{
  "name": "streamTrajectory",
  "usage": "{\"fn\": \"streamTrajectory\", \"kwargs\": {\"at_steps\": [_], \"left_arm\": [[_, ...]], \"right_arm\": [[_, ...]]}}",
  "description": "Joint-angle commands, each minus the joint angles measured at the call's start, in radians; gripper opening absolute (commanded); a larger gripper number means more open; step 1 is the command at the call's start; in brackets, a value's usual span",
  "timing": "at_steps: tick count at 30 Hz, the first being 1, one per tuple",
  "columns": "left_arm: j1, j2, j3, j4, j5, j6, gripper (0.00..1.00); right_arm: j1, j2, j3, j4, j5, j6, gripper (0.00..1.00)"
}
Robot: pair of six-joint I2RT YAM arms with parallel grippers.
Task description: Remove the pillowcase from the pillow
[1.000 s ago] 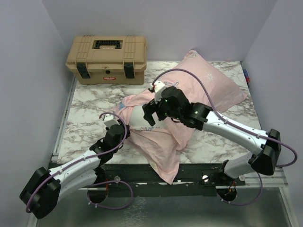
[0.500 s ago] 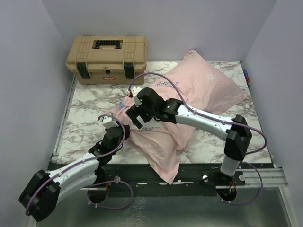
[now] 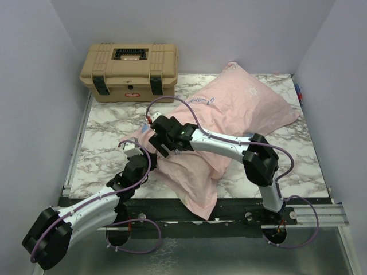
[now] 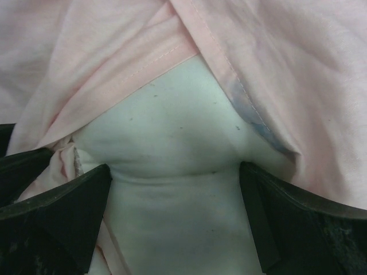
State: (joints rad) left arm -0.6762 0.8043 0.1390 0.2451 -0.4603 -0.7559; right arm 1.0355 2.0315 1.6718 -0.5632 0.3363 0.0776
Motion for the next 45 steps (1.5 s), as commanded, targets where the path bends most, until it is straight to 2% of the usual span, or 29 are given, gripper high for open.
{"fn": "streamTrajectory", "kwargs": {"at_steps": [1, 3, 4, 5, 9, 12, 21, 26, 32, 35, 40, 45], "left_arm": [[0.0, 0.001, -0.018, -0.033, 0.022, -0.005, 0.29], [0.001, 0.002, -0.017, -0.032, 0.02, -0.005, 0.29], [0.001, 0.004, -0.015, -0.033, 0.019, -0.005, 0.29], [0.001, 0.005, -0.014, -0.033, 0.019, -0.005, 0.3], [0.0, 0.006, -0.01, -0.032, 0.013, -0.002, 0.29], [0.001, 0.004, -0.009, -0.033, 0.005, -0.004, 0.29], [0.001, -0.04, 0.028, -0.074, -0.03, 0.006, 0.29], [0.001, -0.059, 0.067, -0.076, -0.025, 0.024, 0.3], [0.001, -0.012, 0.124, -0.062, -0.015, 0.049, 0.31], [0.0, 0.022, 0.138, -0.034, 0.035, 0.049, 0.36], [0.0, 0.045, 0.139, 0.038, 0.125, 0.06, 0.51], [0.0, 0.065, 0.159, 0.051, 0.119, 0.082, 0.55]], "right_arm": [[-0.013, 0.091, -0.029, -0.094, 0.163, 0.033, 0.99], [-0.013, 0.07, -0.066, -0.075, 0.174, 0.034, 0.93], [-0.014, 0.051, -0.099, -0.058, 0.172, 0.03, 0.86], [-0.014, 0.032, -0.124, -0.043, 0.168, 0.026, 0.77], [-0.014, -0.046, -0.199, -0.005, 0.159, 0.017, 0.22], [-0.014, -0.098, -0.241, 0.009, 0.156, 0.01, 0.02], [-0.014, -0.24, -0.362, 0.058, 0.122, -0.042, 0.01], [-0.014, -0.267, -0.382, 0.075, 0.114, -0.032, 0.0], [-0.014, -0.283, -0.392, 0.094, 0.087, -0.013, 0.01], [-0.014, -0.287, -0.395, 0.091, 0.088, -0.002, 0.0], [-0.014, -0.286, -0.394, 0.096, 0.066, 0.005, 0.01], [-0.014, -0.283, -0.385, 0.105, 0.051, 0.013, 0.01]]}}
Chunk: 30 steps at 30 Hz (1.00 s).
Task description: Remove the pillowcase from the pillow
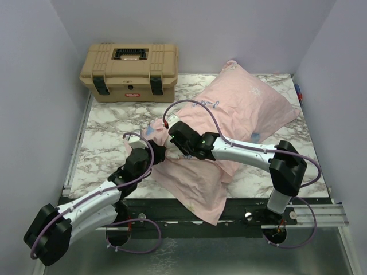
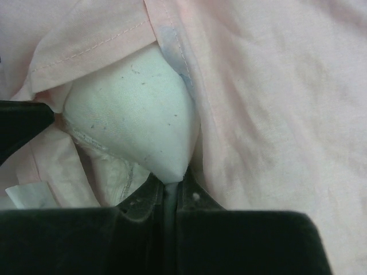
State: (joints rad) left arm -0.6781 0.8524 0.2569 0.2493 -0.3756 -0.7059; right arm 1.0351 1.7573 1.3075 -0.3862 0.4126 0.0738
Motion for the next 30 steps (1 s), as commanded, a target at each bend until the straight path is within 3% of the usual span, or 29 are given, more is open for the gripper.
{"fn": "streamTrajectory", "kwargs": {"at_steps": [1, 8, 11, 14, 16, 25, 30], "left_arm": [[0.003, 0.024, 0.047, 0.052, 0.032, 0.035, 0.56], [0.002, 0.127, 0.079, 0.087, -0.085, 0.04, 0.54], [0.002, 0.168, 0.092, 0.089, -0.153, 0.044, 0.44], [0.004, 0.192, 0.097, 0.087, -0.208, 0.056, 0.26], [0.007, 0.193, 0.093, 0.08, -0.237, 0.056, 0.21], [0.057, 0.173, 0.052, 0.069, -0.26, 0.046, 0.18], [0.097, 0.191, 0.055, 0.071, -0.204, 0.037, 0.18]], "right_arm": [[-0.014, -0.007, -0.018, -0.072, -0.028, 0.018, 0.01], [-0.013, -0.03, -0.045, -0.067, -0.033, 0.02, 0.01], [-0.014, -0.066, -0.076, -0.054, -0.047, 0.015, 0.0], [-0.014, -0.128, -0.129, -0.02, -0.061, 0.008, 0.01], [-0.015, -0.18, -0.171, 0.01, -0.076, 0.0, 0.01], [-0.09, -0.446, -0.344, 0.128, -0.291, -0.016, 0.01], [-0.114, -0.57, -0.4, 0.166, -0.394, -0.036, 0.01]]}}
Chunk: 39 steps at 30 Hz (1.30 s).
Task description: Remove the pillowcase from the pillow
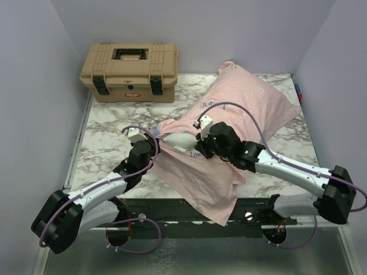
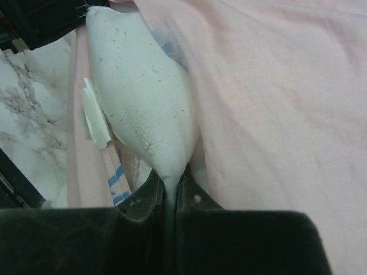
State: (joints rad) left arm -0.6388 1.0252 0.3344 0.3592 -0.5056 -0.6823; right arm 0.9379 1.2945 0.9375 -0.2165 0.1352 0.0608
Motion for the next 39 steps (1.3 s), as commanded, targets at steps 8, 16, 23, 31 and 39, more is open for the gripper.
{"fn": "streamTrajectory", "kwargs": {"at_steps": [8, 16, 23, 31, 39], "left_arm": [[0.067, 0.067, -0.026, 0.001, 0.072, -0.002, 0.18], [0.038, 0.035, -0.061, 0.157, 0.333, -0.021, 0.19], [-0.09, -0.025, -0.077, 0.187, 0.293, 0.017, 0.22], [-0.327, 0.053, -0.042, 0.159, 0.048, 0.142, 0.25], [-0.444, 0.041, 0.008, 0.059, -0.094, 0.205, 0.5]], "right_arm": [[-0.09, -0.256, -0.092, 0.117, -0.171, 0.047, 0.01], [-0.096, -0.175, -0.026, 0.205, -0.071, 0.123, 0.01], [-0.096, -0.053, 0.088, 0.279, 0.044, 0.203, 0.01], [-0.1, 0.04, 0.196, 0.37, 0.134, 0.261, 0.01], [-0.109, 0.105, 0.222, 0.334, 0.125, 0.279, 0.01]]}}
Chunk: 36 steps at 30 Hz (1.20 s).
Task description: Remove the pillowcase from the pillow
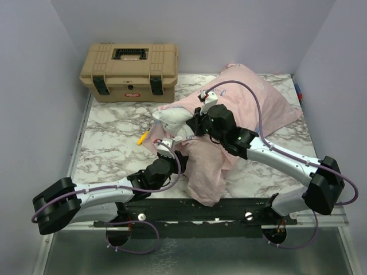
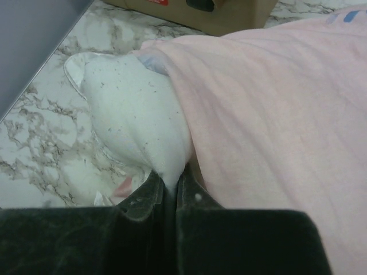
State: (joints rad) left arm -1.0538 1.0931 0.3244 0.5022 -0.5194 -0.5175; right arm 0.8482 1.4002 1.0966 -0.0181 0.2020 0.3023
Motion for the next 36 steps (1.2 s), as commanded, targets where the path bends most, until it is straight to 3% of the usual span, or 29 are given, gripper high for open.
{"fn": "streamTrajectory", "kwargs": {"at_steps": [1, 8, 17, 23, 31, 34, 36], "left_arm": [[-0.029, -0.05, 0.015, -0.092, -0.08, 0.029, 0.55], [-0.029, -0.258, 0.037, -0.192, -0.086, -0.007, 0.73], [-0.029, -0.277, 0.133, -0.277, -0.044, 0.015, 0.79], [-0.029, -0.17, 0.233, -0.243, 0.014, 0.182, 0.8], [-0.028, -0.008, 0.306, -0.181, 0.098, 0.388, 0.81], [-0.028, 0.04, 0.315, -0.181, 0.153, 0.402, 0.75], [-0.029, 0.055, 0.31, -0.182, 0.211, 0.395, 0.65]], "right_arm": [[-0.021, 0.001, 0.058, 0.127, 0.06, 0.039, 0.01], [-0.026, -0.009, -0.001, 0.101, 0.041, 0.042, 0.02], [-0.028, -0.028, -0.016, 0.039, 0.027, 0.015, 0.07], [-0.029, -0.025, -0.013, 0.024, -0.019, 0.016, 0.01], [-0.031, -0.021, -0.012, 0.02, -0.053, 0.016, 0.01], [-0.032, -0.022, -0.007, 0.02, -0.051, 0.014, 0.01], [-0.033, -0.023, -0.001, 0.02, -0.047, 0.012, 0.01]]}}
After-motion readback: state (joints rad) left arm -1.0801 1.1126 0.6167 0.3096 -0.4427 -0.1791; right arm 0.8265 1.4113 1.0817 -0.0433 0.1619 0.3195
